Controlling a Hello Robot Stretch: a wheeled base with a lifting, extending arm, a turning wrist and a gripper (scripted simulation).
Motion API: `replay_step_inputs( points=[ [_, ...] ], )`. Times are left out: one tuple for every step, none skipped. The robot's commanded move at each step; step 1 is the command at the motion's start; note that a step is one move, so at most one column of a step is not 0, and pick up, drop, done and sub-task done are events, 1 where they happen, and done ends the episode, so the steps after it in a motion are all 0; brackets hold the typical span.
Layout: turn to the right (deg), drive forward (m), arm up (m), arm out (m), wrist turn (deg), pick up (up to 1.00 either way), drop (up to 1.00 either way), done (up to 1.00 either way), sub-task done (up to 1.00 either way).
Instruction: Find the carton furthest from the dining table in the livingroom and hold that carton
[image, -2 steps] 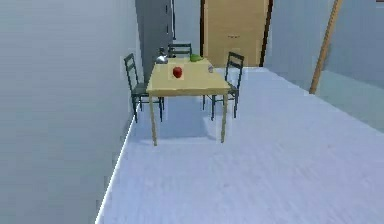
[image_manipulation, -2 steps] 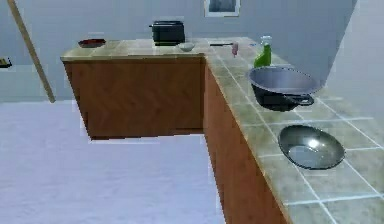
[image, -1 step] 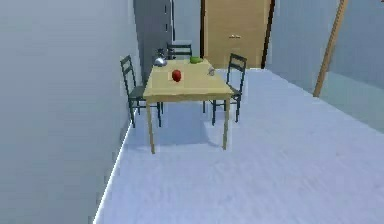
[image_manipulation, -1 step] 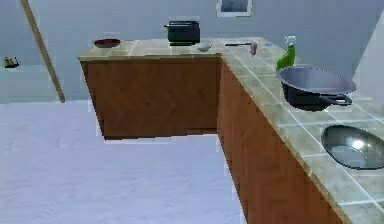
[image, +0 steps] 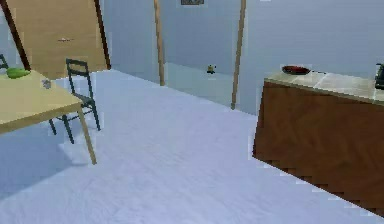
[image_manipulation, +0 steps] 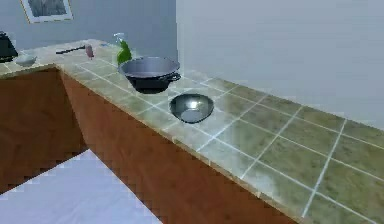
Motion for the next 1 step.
replay_step_inputs(
  points=[
    [0.0, 1.0, 0.0, 0.0, 0.0, 0.0, 0.0, 0.0, 0.0]
  ],
)
